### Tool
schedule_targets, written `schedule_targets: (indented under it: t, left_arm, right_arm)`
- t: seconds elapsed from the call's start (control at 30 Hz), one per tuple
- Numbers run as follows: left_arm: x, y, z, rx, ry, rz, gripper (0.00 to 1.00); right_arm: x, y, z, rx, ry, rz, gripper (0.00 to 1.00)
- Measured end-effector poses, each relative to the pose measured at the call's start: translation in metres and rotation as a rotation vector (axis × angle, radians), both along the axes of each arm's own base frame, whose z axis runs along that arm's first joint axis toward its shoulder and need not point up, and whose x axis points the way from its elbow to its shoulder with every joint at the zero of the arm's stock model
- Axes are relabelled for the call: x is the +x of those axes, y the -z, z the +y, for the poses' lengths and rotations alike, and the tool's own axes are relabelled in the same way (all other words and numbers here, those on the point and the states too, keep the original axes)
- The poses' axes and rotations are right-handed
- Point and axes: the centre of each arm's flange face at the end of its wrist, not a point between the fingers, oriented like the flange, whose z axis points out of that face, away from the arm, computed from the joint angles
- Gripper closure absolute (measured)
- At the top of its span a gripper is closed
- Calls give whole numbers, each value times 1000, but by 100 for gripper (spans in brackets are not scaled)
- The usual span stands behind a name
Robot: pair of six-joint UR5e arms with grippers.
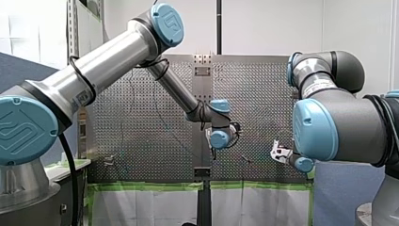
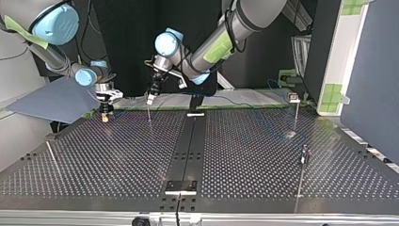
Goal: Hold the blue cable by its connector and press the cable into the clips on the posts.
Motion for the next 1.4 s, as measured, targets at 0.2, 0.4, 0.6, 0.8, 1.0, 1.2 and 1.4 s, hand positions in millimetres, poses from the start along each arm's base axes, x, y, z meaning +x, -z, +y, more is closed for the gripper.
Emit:
schedule_targets:
  t: [0.2, 0.4, 0.6, 0.8, 1.0, 1.2, 1.4]
  left_arm:
    - [-11, -21, 6, -33, -13, -35, 1]
    - [-23, -40, 11, -68, -19, -67, 1]
    - [-37, -64, 19, -113, -14, -105, 1]
    - [-51, -80, 29, -141, -11, -115, 1]
    - [-62, -89, 45, -164, -30, -78, 1]
    - [-77, -95, 60, -170, -19, -27, 1]
    - [-96, -99, 74, -156, -15, 18, 1]
  right_arm:
    - [3, 0, 1, 1, -4, 0, 100]
    - [4, 0, 1, 2, -6, -1, 100]
    - [5, 0, 1, 1, -7, -1, 100]
    - [6, 0, 1, 0, -9, -1, 100]
    - [7, 0, 2, -1, -11, -1, 100]
    - [10, 1, 3, 0, -15, -1, 100]
    - [13, 1, 4, -1, -21, -1, 100]
